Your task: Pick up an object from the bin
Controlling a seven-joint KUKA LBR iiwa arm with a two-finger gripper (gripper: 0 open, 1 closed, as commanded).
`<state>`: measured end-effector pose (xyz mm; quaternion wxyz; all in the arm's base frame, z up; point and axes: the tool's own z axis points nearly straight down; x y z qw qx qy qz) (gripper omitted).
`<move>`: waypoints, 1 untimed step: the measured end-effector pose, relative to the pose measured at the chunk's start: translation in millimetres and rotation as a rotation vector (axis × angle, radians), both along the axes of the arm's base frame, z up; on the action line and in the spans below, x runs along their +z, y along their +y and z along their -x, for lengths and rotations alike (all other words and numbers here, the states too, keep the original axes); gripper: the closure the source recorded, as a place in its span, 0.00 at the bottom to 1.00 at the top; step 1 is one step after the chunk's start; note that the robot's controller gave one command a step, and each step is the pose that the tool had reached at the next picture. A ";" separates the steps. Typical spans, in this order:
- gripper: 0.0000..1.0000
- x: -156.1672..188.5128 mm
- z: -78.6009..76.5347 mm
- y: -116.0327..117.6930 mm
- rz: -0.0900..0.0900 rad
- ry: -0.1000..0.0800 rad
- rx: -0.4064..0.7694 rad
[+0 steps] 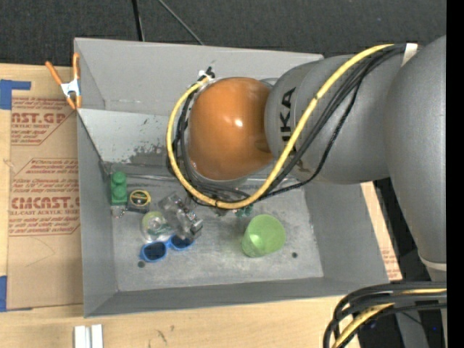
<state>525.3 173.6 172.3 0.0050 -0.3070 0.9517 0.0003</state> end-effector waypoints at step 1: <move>0.00 -4.9 1.4 -0.6 0.002 0.007 0.000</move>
Offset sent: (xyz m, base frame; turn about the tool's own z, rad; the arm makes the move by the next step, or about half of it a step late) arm 0.0000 0.0000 0.0000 0.0000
